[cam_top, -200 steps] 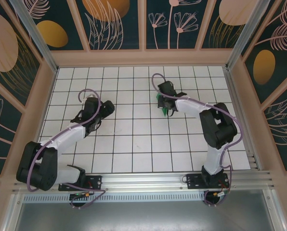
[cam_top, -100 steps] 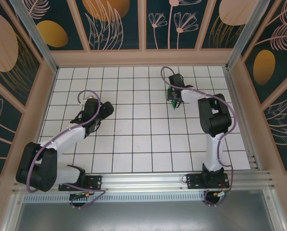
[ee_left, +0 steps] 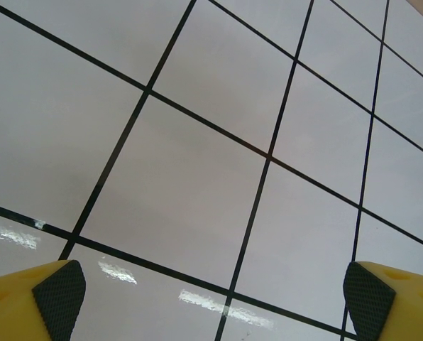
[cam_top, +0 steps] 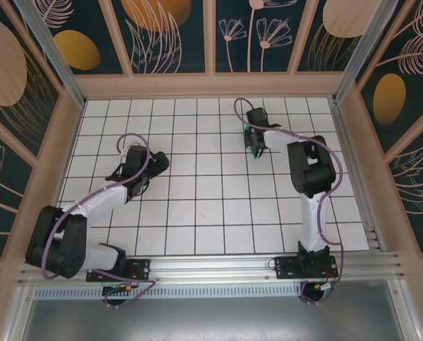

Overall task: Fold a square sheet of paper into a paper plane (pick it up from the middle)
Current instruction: Move the paper plane to the top-center of the table.

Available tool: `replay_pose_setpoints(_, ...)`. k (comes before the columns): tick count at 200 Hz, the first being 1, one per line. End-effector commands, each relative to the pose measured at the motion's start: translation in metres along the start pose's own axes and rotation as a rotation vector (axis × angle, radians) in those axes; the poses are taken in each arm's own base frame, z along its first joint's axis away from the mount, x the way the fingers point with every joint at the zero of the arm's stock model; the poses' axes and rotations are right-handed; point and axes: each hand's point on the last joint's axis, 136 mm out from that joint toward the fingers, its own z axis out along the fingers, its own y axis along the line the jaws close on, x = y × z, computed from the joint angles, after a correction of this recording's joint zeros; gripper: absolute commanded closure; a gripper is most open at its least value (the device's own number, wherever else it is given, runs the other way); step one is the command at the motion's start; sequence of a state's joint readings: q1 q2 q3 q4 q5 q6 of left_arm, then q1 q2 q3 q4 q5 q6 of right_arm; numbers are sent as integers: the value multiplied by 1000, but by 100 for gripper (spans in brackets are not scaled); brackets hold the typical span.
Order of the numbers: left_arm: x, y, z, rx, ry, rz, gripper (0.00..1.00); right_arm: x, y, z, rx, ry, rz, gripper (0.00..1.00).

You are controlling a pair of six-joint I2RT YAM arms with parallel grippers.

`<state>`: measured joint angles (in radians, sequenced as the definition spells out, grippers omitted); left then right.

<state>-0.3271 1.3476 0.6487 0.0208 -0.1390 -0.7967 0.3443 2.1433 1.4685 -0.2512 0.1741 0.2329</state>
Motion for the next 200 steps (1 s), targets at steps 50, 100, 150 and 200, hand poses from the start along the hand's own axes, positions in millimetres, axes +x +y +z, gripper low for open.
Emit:
replay_pose_setpoints(50, -6, -3, 0, -4, -2, 18, 4, 17, 24, -4, -25, 43, -85, 86)
replay_pose_setpoints(100, -10, -4, -3, -4, -17, 25, 3, 8, 24, -14, -19, 26, -68, 79)
replay_pose_setpoints(150, -43, -15, -18, -14, -121, 52, 2, -41, 43, -98, -176, -129, -27, 49)
replay_pose_setpoints(200, -95, -11, -54, -76, -358, 79, 2, -74, -4, -177, -156, -406, 90, 23)
